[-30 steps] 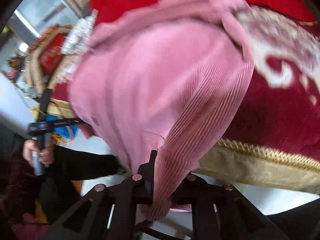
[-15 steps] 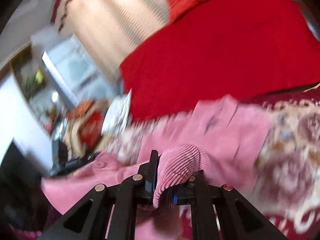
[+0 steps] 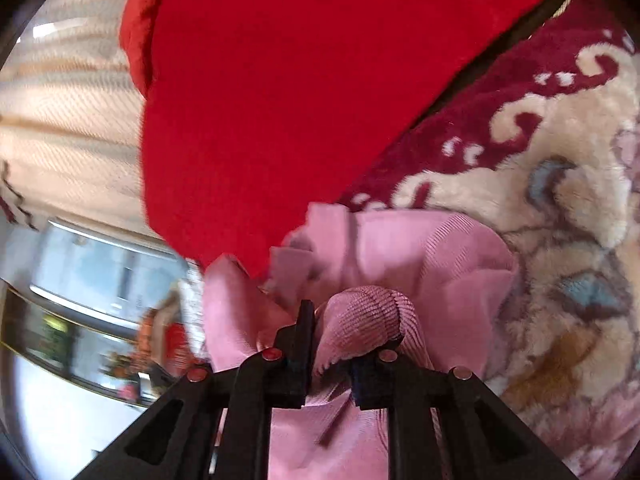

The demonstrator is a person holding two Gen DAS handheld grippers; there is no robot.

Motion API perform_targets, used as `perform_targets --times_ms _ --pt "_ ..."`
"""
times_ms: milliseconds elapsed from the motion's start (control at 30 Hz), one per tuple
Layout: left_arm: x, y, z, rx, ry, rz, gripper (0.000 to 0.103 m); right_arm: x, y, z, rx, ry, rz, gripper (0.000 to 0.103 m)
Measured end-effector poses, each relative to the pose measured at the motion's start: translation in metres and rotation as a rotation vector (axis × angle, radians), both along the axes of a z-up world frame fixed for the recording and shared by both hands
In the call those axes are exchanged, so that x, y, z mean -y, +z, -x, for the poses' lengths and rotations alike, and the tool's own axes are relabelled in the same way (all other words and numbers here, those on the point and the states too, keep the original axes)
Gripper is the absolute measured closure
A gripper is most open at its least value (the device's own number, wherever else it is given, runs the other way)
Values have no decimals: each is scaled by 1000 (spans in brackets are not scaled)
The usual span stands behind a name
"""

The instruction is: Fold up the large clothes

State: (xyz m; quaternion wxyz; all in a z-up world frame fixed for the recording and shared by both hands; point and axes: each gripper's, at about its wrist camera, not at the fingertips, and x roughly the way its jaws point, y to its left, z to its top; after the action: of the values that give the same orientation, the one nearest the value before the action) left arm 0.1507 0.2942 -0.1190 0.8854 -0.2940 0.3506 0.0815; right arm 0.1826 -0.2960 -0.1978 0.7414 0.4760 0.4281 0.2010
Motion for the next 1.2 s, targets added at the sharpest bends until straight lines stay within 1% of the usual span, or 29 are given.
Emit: perform_targets --times_ms 33,67,133,200,233,300,333,367,400,433,467,500,533,600,667,700,733,767,800,833,867,900,967,1000,1067,1200 --pt "0 3 3 10 26 -20 59 -3 1 -1 10 -6 -21 85" --pt "0 7 8 27 42 -34 59 -3 2 0 15 -9 -25 84" --pt "5 17 13 58 42 -64 59 -4 5 5 22 -11 -33 83" --pt "19 30 21 85 10 -133 58 -3 10 9 45 -18 -65 82" --pt "29 33 20 89 -10 -170 58 1 11 13 62 -26 -102 80" --pt "48 33 18 85 -70 -230 58 2 15 17 98 -46 -182 67" --pt "61 32 19 74 -108 -246 56 3 19 23 122 -56 -196 61" --pt "68 29 18 60 -133 -259 51 2 25 27 153 -70 -189 41" --pt "81 28 20 36 -157 -288 46 3 37 37 213 -113 -156 32" --pt "90 25 20 14 -169 -323 37 3 50 45 276 -150 -115 32" --pt "99 23 20 -12 -169 -368 33 1 66 56 361 -168 -67 32" --pt "107 20 20 -32 -166 -410 33 -2 78 62 407 -165 -21 32" --pt "111 17 19 -46 -169 -435 33 -11 89 64 417 -139 62 32" --pt "118 4 12 -104 -179 -465 33 -48 102 62 400 -42 291 32" --pt "122 -7 7 -176 -175 -493 33 -88 95 52 355 30 453 35" --pt "123 -13 6 -196 -177 -498 33 -108 84 41 311 86 511 44" --pt "124 -16 5 -204 -180 -502 33 -123 75 31 274 126 550 51" --pt "126 -19 5 -211 -181 -515 33 -136 62 15 223 149 602 56" --pt "127 -22 5 -210 -185 -533 33 -141 52 3 185 144 646 56" --pt "129 -22 6 -204 -190 -548 33 -142 41 -11 141 125 679 56" --pt "130 -24 7 -197 -194 -564 33 -139 33 -23 100 107 688 57" --pt "132 -25 8 -191 -198 -577 33 -133 20 -39 35 72 698 61" --pt "135 -26 8 -186 -201 -604 33 -127 -7 -56 -49 56 687 61" --pt "138 -26 9 -185 -203 -623 33 -129 -11 -58 -48 57 681 61" --pt "142 -27 8 -180 -205 -652 33 -135 -7 -55 -24 51 711 61" --pt "144 -19 11 -157 -196 -655 33 -145 15 -38 45 30 715 61"
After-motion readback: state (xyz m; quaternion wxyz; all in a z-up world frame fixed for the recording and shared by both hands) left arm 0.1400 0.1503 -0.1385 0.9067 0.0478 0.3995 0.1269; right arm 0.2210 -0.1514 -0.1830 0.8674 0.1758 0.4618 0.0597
